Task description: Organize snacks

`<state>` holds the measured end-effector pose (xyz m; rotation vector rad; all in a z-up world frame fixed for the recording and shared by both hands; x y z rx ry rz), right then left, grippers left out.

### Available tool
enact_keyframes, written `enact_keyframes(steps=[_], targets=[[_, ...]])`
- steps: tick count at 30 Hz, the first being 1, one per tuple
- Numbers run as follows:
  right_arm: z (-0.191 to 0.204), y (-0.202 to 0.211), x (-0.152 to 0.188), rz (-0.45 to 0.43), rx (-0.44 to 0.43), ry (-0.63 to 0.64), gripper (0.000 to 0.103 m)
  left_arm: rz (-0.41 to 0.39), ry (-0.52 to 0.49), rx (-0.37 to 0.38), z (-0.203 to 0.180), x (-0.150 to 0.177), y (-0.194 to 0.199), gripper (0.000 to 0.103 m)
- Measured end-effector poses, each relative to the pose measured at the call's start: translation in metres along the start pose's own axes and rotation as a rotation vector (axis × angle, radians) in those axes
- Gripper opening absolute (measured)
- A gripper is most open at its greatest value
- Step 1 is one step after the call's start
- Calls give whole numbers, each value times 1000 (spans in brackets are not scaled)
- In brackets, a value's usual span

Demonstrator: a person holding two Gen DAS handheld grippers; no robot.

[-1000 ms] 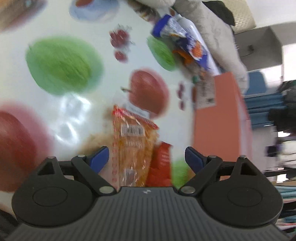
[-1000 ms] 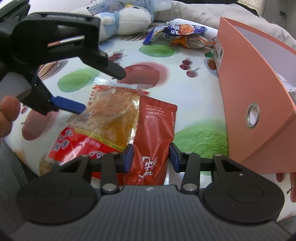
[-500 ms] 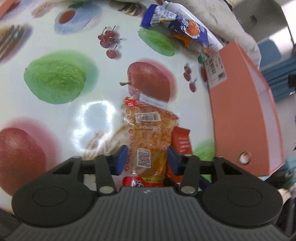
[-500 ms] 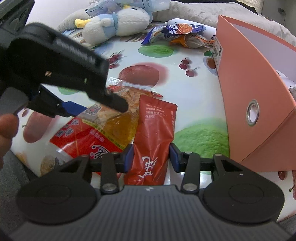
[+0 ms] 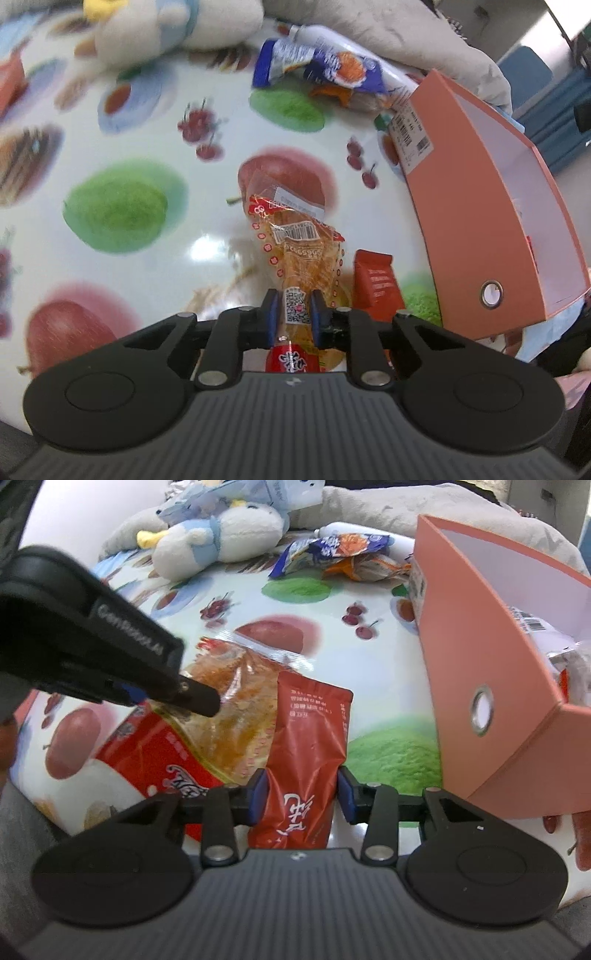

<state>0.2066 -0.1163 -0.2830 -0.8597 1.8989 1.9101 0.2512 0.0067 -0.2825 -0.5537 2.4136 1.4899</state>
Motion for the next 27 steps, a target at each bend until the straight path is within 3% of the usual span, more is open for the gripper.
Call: enact_keyframes(steps=[10,27], targets=[[-16,29,-25,-65,3,-52,42,-82,-84,-53,-17,-25,40,20],[-53,104,-102,-234,19,-83,42,-240,-198,-18,-77,-80,121,20]])
Point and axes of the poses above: each gripper's, at about its wrist camera, not at the fingertips, and y roughly against the way its jaws point, z to its left, x to its underside, the point moved 8 cm from there along -y, roughly the way its jaws point, and after that the axes turned 9 degrees about x, right-handed, at the moved point
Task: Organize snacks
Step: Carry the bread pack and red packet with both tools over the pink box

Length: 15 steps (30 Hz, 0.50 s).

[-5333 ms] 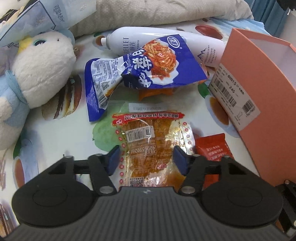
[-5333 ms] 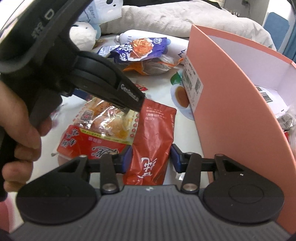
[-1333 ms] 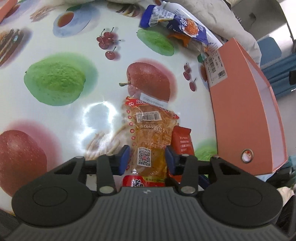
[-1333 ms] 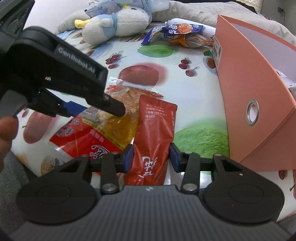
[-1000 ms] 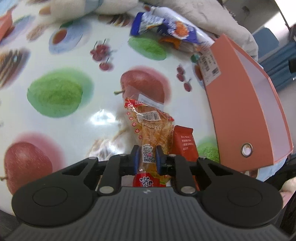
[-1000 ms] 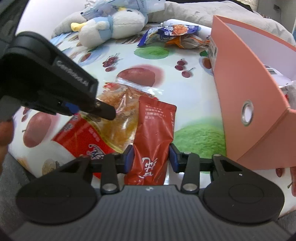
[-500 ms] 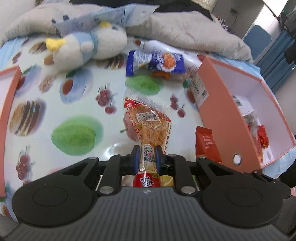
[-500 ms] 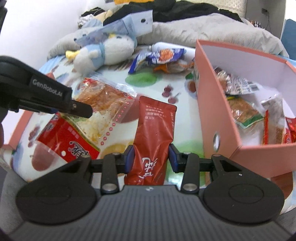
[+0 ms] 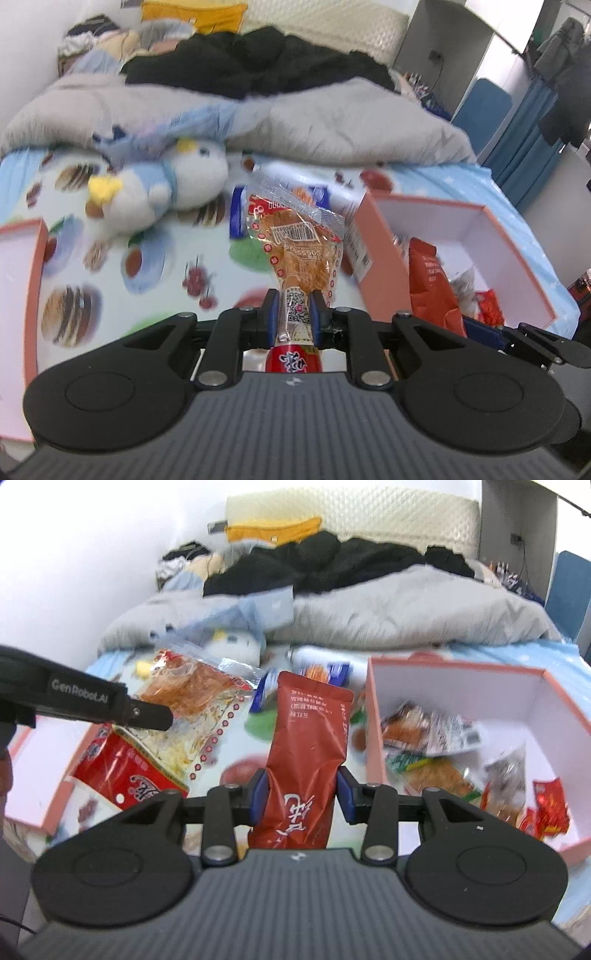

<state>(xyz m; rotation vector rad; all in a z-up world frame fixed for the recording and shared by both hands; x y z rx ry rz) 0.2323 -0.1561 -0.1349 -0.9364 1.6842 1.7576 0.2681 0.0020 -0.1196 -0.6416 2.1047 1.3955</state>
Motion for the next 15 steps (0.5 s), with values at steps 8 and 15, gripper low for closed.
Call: enact_keyframes(steps=[8,15], targets=[[-20,21,-46,-109,27,-13,42,-84,-36,25,-31,-39,32,20],[-51,33,-76,-179,76,-35,42,-142,-85,76,-71,-71,46,20]])
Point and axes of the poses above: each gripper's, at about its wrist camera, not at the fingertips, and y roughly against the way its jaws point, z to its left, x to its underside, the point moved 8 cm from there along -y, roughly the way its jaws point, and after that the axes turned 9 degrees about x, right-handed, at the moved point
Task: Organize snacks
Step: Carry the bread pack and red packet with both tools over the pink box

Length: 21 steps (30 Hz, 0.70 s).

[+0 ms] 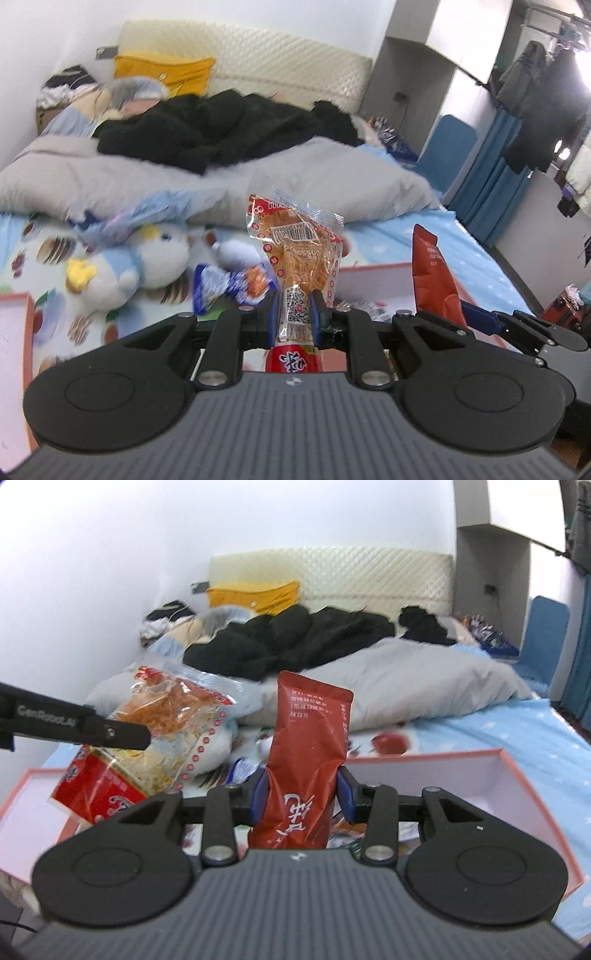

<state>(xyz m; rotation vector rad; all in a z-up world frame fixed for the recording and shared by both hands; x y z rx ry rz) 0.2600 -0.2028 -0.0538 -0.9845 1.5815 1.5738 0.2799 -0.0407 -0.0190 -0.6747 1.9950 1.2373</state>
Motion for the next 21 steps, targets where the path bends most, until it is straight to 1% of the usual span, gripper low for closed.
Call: enact_keyframes(steps=[5,10,15,21], targets=[[-34,5,-14,-28,50,-28,42,-8,-35,48,-32,-14,-11,20],[-61,6,-13,-29,99,-41,42,19,-64,96,-63,-17,-35,20],[-90,-11,2,20,140,-73,43,76,-77,131,-85,-9,-74,20],[-122,-45,31,108,177,-116,43,178,-85,155,-99,11,-136,20]])
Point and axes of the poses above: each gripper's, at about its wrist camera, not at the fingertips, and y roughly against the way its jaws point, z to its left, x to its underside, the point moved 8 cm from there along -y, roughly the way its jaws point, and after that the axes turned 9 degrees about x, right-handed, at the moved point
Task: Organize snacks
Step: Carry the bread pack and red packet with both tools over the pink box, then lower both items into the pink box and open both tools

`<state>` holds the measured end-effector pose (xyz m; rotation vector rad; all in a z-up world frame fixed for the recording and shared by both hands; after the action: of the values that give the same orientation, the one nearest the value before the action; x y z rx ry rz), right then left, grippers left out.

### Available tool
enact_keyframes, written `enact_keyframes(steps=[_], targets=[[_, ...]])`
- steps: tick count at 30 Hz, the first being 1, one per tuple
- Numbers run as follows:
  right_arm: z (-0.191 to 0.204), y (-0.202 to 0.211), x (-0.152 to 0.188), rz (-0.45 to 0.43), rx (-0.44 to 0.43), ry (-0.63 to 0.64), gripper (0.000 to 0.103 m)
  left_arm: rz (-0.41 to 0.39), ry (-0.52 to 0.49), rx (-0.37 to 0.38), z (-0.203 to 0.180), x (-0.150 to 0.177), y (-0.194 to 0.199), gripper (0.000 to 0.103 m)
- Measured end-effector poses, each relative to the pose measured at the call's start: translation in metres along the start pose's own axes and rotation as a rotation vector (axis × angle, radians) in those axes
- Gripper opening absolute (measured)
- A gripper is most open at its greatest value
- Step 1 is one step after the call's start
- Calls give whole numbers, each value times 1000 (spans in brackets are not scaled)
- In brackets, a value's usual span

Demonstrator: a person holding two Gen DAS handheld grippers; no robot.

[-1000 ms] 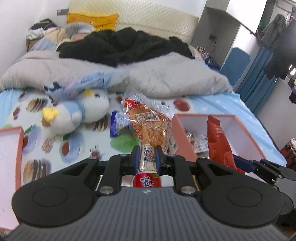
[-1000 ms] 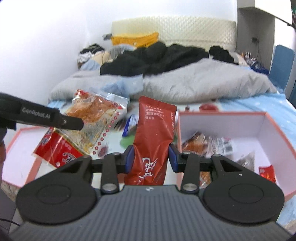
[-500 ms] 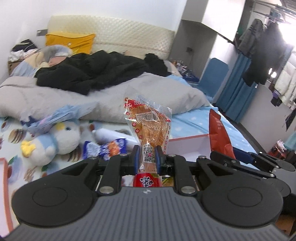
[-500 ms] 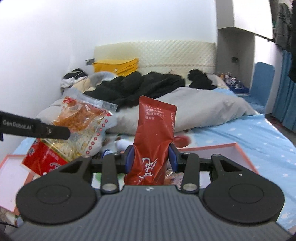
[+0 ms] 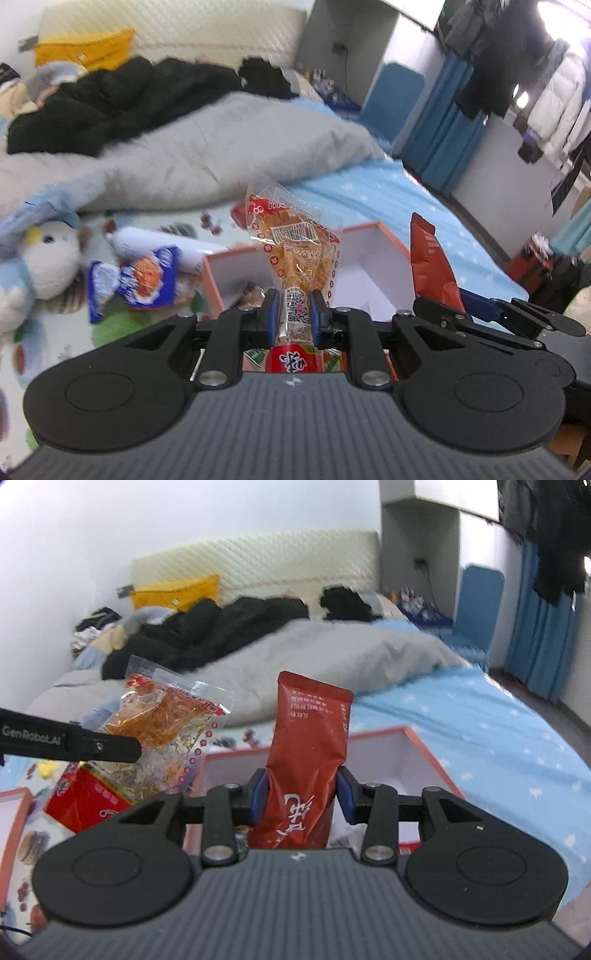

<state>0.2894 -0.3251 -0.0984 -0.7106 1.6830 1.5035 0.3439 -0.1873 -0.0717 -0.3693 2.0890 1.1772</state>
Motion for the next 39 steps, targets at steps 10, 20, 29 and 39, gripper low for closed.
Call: enact_keyframes(steps=[10,20,29,39], targets=[[-26,-59,33,127,39,-19,43,154,7,9,6,16,-95,21],[-34,-84,57,224,59,-46,45,211,-2,-25,12,22,-125,51],[-33,-55,38,157,33,-64,45,141,-10,-14,4,12,-86,56],[-16,8,5,33,-20,-60,45,17,-44,-28,-15,-2,-7,56]])
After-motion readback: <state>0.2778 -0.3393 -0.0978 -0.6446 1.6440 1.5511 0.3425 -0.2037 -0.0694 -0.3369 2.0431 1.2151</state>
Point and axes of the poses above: each gripper's, at about its wrist camera, not at the fingertips, and y roughly against the way its jaws point, z to its left, x to its underside, the point moved 8 cm from there along -y, roughly the way its jaws point, and after that the axes turned 9 degrees about x, right-handed, at the moved point
